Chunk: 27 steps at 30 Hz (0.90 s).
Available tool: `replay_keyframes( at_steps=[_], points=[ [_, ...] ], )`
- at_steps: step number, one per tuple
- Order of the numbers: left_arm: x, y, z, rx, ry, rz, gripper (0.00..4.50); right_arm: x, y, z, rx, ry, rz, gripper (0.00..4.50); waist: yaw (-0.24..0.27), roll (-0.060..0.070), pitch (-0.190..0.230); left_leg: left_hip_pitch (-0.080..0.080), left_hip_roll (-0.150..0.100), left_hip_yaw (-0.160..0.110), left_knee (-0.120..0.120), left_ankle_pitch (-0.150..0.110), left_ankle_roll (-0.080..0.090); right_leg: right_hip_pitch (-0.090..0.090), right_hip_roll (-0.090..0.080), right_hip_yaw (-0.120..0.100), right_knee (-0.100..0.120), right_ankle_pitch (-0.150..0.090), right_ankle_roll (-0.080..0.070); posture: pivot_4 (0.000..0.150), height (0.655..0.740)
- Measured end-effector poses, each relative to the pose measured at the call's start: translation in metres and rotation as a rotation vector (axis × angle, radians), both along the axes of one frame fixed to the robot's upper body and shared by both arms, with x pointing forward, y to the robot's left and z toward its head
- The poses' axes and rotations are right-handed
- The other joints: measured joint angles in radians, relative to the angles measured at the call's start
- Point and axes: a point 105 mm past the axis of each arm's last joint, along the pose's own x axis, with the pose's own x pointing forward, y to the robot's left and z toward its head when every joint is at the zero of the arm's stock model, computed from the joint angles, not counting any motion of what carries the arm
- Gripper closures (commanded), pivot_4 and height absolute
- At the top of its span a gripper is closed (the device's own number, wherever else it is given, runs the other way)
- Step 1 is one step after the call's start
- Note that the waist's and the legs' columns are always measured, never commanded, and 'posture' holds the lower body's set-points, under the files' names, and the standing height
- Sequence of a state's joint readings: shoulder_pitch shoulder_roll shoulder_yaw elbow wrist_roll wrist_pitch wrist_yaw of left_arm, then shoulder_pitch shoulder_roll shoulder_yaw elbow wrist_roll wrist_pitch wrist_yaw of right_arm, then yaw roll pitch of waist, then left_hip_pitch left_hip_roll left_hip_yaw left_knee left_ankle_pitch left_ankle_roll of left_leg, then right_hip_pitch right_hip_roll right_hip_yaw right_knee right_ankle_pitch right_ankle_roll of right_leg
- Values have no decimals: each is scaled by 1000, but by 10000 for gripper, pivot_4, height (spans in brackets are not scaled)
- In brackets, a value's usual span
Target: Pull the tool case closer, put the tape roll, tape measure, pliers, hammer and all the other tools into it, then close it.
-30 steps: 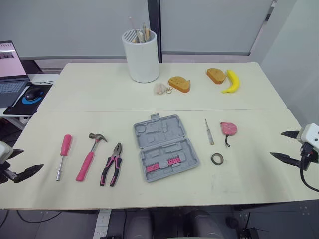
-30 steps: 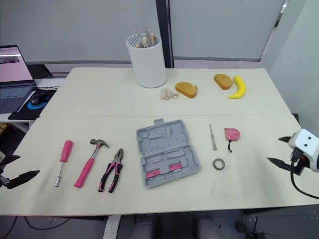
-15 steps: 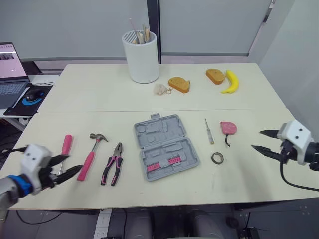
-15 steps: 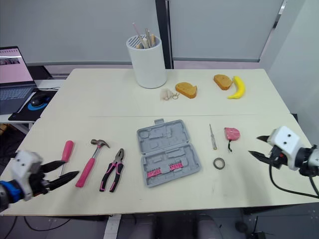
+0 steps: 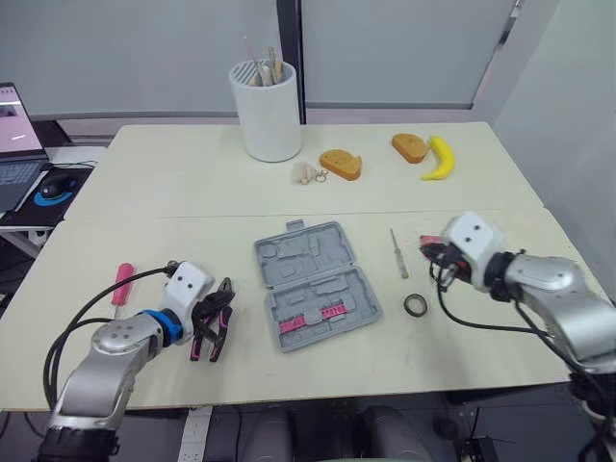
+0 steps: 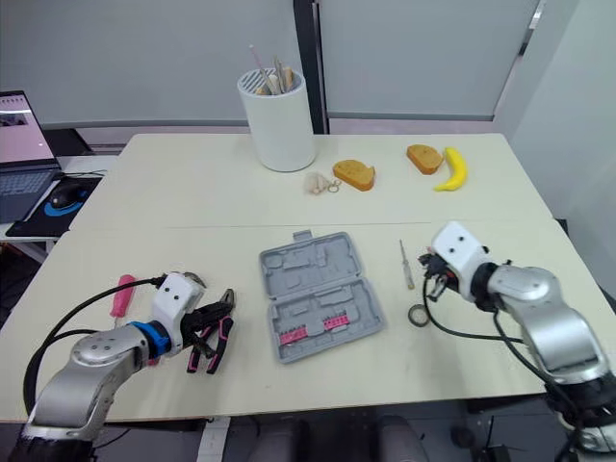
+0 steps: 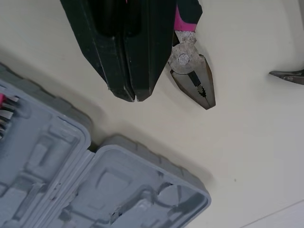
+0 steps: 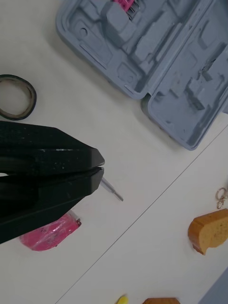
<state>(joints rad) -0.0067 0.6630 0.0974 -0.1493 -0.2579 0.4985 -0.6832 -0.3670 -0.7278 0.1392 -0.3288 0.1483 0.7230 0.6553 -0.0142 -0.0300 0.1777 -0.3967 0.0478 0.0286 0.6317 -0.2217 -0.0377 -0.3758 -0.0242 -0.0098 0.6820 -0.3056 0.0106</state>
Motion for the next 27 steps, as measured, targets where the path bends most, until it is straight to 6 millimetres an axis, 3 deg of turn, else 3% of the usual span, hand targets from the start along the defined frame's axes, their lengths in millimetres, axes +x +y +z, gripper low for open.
replay_keyframes(
  at_steps=[4,10,16,27],
  points=[
    [6,-1,-8,5,31,1,45000,19,10,-25,-16,83,-22,44855,0,-1,0,-4,0,1,0,0,0,-4,0,1,0,0,0,1500,7337],
    [22,-20,-8,-3,51,-41,45000,44,55,-56,13,203,82,44855,-5,-1,-1,-4,0,0,0,0,0,-5,1,0,1,2,-2,1500,7337],
    [20,-25,-26,41,123,-63,45000,62,61,-76,-37,250,85,44855,-9,-1,-1,-5,0,1,0,0,0,-6,0,1,2,2,-3,1500,7337],
    [34,-46,-27,34,116,-107,45000,71,70,-86,-66,269,129,44855,-12,-1,-1,-4,0,1,4,0,0,-7,0,1,9,2,-3,1500,7337]
  ],
)
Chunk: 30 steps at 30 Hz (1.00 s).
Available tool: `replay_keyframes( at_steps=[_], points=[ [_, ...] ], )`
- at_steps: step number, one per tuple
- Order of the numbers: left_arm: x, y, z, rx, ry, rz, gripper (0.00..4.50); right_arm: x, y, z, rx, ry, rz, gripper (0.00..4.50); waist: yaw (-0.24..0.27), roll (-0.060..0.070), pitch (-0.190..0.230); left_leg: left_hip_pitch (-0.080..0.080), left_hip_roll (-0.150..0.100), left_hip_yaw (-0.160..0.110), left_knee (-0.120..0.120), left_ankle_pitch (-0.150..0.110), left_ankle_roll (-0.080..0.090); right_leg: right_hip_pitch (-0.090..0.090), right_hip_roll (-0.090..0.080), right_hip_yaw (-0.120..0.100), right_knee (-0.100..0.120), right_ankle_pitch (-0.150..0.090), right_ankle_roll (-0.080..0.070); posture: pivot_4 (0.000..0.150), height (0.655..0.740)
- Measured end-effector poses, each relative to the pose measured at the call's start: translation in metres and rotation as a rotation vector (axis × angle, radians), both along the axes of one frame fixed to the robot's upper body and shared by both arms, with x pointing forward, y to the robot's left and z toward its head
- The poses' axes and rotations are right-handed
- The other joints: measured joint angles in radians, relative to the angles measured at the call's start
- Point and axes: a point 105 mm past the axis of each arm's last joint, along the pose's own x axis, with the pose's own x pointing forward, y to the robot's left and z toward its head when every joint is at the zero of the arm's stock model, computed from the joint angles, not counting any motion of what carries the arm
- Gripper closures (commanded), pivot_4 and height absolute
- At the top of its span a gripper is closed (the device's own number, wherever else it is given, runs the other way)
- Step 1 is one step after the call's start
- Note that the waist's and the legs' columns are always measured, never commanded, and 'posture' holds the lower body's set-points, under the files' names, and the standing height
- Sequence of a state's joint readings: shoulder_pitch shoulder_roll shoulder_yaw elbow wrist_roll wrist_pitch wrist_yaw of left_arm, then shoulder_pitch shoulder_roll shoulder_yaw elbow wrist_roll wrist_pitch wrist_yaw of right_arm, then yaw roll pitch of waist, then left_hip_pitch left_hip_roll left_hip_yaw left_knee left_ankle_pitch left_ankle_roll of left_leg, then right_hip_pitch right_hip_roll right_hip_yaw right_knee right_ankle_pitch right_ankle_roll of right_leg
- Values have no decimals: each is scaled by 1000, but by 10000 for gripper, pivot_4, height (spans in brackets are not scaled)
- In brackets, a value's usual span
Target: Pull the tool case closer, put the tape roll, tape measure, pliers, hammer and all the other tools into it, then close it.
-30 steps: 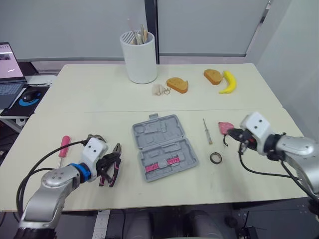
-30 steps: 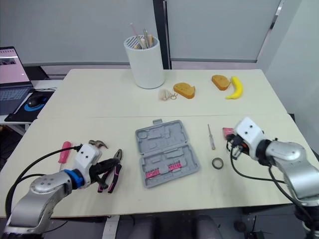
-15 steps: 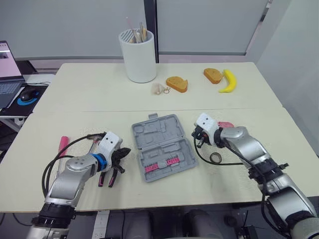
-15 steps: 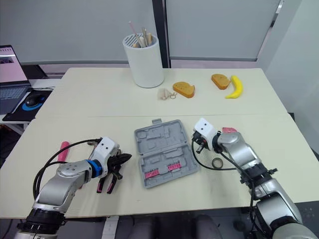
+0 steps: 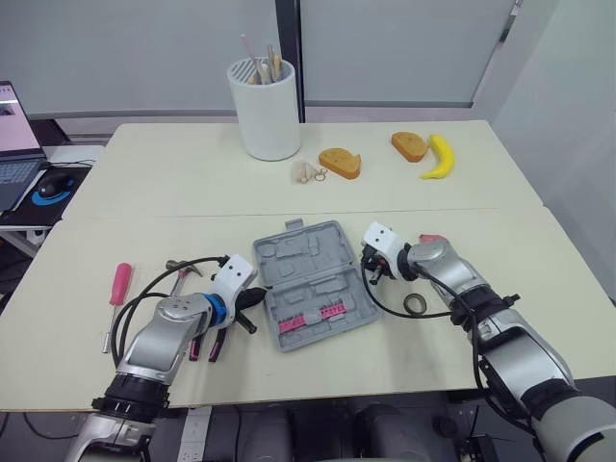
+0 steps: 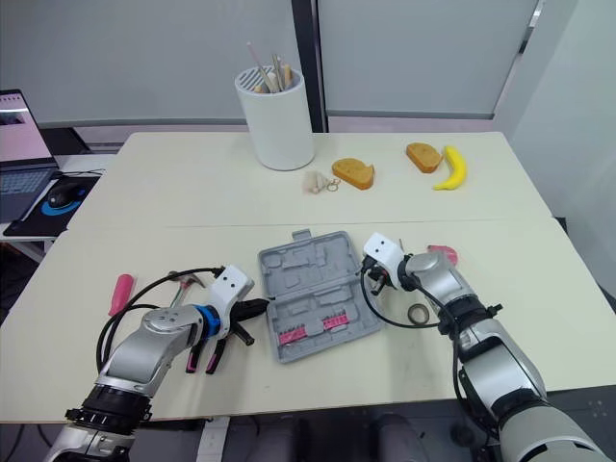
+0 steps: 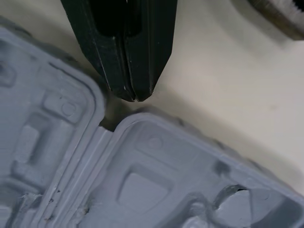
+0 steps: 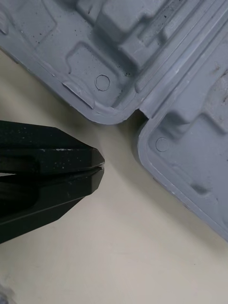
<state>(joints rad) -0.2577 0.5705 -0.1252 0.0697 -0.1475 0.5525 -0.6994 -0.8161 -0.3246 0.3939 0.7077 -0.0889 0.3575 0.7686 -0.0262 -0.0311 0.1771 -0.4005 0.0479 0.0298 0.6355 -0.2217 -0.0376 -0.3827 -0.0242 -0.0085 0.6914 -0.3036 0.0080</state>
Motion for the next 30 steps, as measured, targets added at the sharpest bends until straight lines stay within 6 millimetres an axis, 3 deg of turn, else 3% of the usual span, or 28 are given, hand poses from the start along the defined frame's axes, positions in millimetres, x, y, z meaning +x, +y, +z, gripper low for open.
replay_keyframes(
  at_steps=[7,15,20,30],
  points=[
    [3,-4,0,15,-4,-30,45000,-10,2,-2,1,3,48,44855,3,0,0,0,0,-1,3,0,0,0,0,0,2,0,0,1500,7337],
    [4,-9,0,21,10,-69,45000,-36,-2,-6,1,51,100,44855,3,0,0,-1,0,-1,4,0,0,0,0,0,3,0,0,1500,7337],
    [-8,-16,-1,19,57,-138,45000,-66,-6,-10,-12,92,140,44855,2,0,0,-2,0,0,4,0,0,-1,0,1,2,0,0,1500,7337],
    [-32,-19,-4,20,117,-202,45000,-91,-9,-12,-11,136,112,44855,0,0,0,-1,0,0,4,0,0,-1,1,1,2,-1,0,1500,7337]
  ],
)
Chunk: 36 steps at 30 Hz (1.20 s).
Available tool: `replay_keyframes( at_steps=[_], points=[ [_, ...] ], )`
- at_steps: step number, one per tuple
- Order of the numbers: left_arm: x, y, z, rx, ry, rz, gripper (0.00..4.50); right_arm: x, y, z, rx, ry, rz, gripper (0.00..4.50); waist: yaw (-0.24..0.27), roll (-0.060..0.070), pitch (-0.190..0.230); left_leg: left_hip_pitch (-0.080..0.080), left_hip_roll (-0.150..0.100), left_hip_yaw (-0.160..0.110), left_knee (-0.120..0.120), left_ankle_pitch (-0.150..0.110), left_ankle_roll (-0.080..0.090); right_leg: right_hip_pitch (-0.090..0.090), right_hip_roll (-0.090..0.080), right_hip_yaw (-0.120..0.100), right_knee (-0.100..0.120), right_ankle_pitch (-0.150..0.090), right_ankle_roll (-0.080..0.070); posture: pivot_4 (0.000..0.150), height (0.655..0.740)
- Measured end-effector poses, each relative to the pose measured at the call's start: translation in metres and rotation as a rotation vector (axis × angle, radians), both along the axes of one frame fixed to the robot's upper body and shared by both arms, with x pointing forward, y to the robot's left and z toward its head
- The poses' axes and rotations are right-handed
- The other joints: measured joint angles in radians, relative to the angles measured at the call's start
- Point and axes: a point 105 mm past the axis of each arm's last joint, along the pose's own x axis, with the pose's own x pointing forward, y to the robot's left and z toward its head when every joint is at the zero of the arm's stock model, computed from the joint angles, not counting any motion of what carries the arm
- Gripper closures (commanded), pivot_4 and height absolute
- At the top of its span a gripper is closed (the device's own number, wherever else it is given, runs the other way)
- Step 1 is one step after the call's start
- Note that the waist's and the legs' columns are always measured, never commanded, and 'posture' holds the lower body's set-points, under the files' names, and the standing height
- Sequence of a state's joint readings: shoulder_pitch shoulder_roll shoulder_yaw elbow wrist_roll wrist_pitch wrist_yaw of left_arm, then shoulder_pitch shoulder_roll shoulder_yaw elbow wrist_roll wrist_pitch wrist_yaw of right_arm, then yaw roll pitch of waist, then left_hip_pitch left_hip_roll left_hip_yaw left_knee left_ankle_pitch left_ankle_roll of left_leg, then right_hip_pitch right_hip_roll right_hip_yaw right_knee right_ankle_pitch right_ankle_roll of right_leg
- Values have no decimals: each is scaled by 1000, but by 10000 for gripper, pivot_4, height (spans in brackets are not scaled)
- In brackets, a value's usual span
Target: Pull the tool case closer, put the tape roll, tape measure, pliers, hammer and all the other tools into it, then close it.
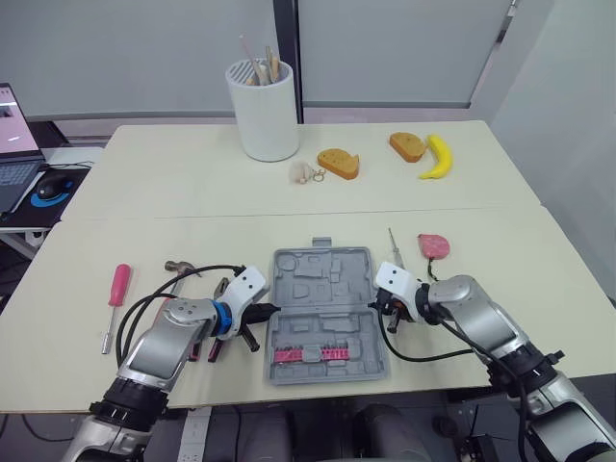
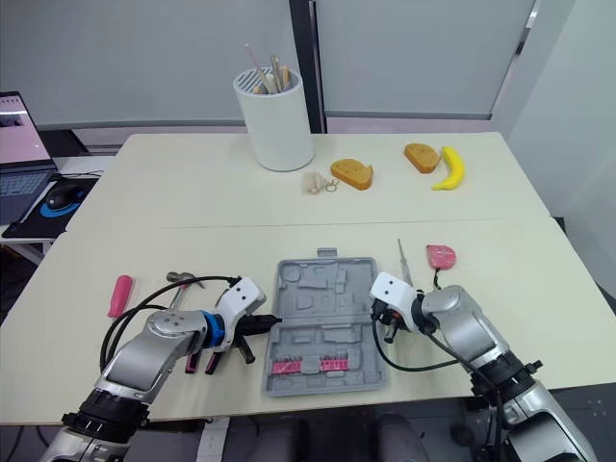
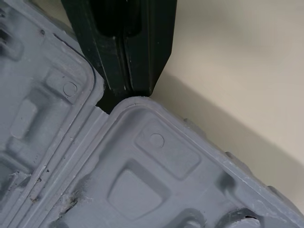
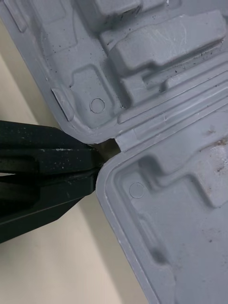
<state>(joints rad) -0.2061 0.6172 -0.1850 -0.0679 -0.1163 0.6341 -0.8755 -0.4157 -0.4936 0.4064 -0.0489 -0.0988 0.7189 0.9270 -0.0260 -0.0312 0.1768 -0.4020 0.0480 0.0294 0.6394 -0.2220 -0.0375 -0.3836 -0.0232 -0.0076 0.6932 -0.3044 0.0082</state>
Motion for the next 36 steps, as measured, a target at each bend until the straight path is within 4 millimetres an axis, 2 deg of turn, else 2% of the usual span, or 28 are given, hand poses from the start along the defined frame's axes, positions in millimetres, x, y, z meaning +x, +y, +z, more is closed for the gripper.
replay_keyframes(
  at_steps=[9,36],
  points=[
    [-19,0,-2,3,40,-31,45000,-20,-2,-4,0,28,-3,44855,0,0,0,0,0,0,0,0,0,0,0,0,-1,0,0,1500,7337],
    [-43,0,-7,10,121,-95,45000,-47,-3,-10,-11,105,30,44855,0,-1,-1,0,0,0,-1,0,0,0,0,0,-3,-2,3,1500,7337]
  ],
)
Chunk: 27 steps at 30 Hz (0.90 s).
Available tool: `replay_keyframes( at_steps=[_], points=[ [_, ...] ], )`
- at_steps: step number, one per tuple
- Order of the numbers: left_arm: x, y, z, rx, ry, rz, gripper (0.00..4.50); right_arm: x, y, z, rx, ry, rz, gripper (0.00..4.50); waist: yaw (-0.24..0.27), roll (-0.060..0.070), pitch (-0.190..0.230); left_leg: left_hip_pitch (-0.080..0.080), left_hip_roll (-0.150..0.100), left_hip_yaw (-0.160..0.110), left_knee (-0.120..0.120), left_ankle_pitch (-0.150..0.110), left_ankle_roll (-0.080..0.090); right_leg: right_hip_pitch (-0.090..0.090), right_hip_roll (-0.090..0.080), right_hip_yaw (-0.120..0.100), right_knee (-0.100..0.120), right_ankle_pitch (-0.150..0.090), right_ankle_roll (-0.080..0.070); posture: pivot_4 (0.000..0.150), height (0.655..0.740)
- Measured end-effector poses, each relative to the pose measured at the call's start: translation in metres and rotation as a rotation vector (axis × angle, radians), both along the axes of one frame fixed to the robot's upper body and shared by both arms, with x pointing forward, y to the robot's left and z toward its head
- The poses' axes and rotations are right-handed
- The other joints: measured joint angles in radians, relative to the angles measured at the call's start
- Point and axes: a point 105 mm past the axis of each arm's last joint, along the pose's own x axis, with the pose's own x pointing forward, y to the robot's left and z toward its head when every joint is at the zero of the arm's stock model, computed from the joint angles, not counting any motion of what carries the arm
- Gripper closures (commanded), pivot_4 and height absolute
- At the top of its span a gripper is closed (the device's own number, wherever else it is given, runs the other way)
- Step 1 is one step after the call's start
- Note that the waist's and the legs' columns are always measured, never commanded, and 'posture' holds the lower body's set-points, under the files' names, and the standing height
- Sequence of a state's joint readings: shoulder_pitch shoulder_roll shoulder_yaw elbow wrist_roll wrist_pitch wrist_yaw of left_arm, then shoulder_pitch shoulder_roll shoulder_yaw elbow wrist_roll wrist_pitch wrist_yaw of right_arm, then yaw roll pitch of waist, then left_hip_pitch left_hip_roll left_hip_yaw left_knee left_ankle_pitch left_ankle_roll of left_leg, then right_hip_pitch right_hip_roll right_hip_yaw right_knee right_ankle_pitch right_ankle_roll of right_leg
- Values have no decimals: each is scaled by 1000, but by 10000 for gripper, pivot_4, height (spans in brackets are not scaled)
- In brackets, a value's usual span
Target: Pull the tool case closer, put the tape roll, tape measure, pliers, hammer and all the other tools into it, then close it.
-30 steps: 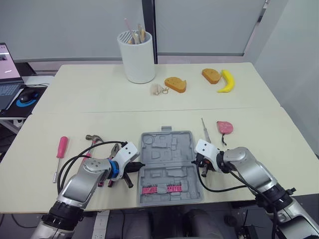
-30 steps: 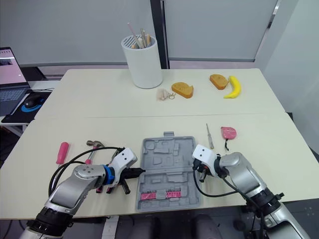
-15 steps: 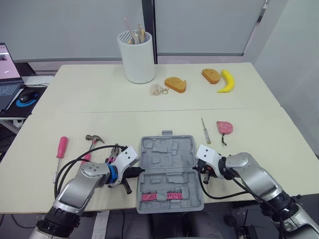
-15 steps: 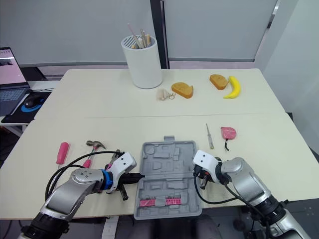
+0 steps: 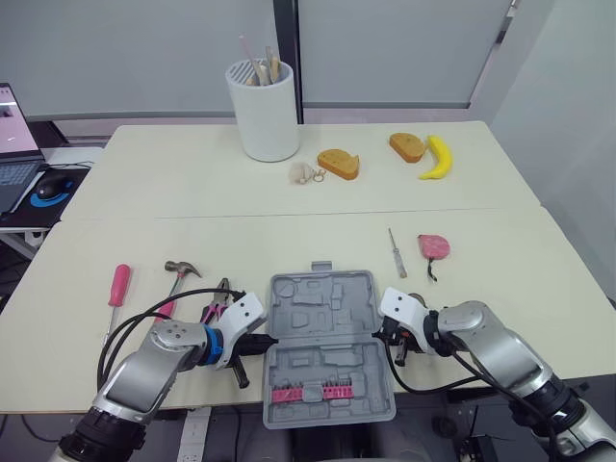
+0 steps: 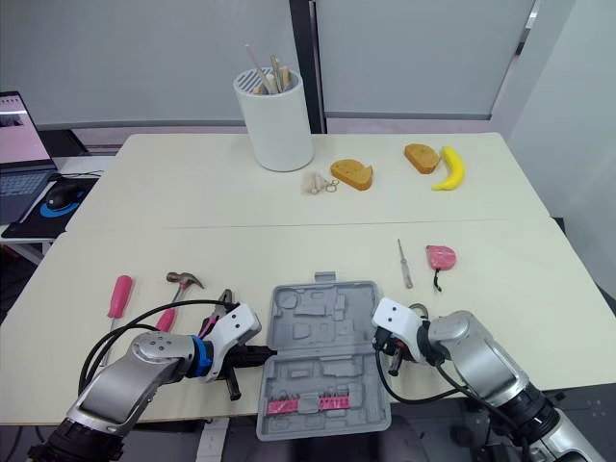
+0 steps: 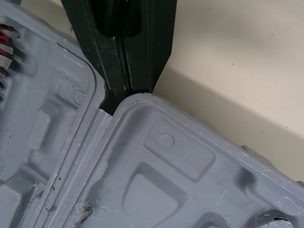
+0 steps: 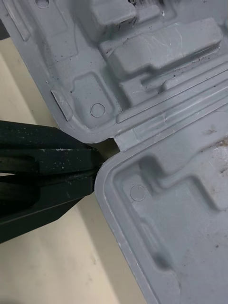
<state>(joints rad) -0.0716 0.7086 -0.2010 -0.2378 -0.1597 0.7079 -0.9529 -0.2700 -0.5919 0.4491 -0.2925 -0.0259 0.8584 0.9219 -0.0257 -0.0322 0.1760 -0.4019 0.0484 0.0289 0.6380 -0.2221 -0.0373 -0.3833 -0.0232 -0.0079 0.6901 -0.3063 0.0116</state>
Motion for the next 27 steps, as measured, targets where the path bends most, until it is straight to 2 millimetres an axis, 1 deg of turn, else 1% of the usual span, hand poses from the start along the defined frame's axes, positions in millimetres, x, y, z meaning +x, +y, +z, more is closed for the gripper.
replay_keyframes(
  at_steps=[27],
  points=[
    [-2,2,0,-8,0,1,45000,-3,-1,-1,16,4,-26,44855,0,-2,-2,0,0,0,-1,0,0,0,0,0,-2,0,0,1500,7337]
  ],
)
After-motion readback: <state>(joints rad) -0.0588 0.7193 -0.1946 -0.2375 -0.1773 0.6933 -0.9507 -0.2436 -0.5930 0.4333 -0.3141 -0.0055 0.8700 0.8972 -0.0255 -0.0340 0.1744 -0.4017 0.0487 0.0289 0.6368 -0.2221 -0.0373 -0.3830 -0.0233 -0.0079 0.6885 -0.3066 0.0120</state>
